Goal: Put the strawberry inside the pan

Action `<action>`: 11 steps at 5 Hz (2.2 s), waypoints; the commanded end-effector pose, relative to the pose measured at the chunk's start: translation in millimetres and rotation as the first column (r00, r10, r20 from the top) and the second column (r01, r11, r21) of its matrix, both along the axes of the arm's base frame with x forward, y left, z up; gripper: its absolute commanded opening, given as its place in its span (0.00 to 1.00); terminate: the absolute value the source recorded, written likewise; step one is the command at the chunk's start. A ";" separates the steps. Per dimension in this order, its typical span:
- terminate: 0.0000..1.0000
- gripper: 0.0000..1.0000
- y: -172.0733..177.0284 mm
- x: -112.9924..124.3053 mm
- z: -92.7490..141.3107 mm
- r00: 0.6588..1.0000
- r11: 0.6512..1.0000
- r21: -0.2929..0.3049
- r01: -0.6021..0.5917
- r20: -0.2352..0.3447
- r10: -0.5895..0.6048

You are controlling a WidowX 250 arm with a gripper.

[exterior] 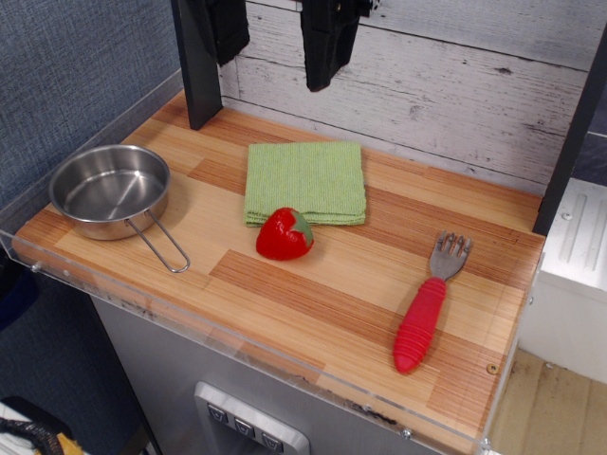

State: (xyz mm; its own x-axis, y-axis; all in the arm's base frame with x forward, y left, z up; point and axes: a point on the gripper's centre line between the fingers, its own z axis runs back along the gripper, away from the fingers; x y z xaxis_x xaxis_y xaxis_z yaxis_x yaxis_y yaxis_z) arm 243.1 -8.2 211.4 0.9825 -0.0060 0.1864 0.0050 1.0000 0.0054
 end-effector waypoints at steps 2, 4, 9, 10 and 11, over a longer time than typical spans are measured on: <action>0.00 1.00 11.1 4.5 -14.0 1.000 1.000 -0.003 -0.008 0.015 0.008; 0.00 1.00 22.2 20.7 -54.1 0.998 0.996 0.077 0.035 0.044 -0.038; 0.00 1.00 40.8 45.4 -171.2 0.998 0.998 0.049 0.042 -0.056 -0.040; 0.00 1.00 43.9 48.0 -180.5 0.998 0.999 0.040 0.020 -0.052 -0.018; 0.00 1.00 42.4 46.7 -183.2 0.999 0.999 0.040 0.015 -0.051 -0.013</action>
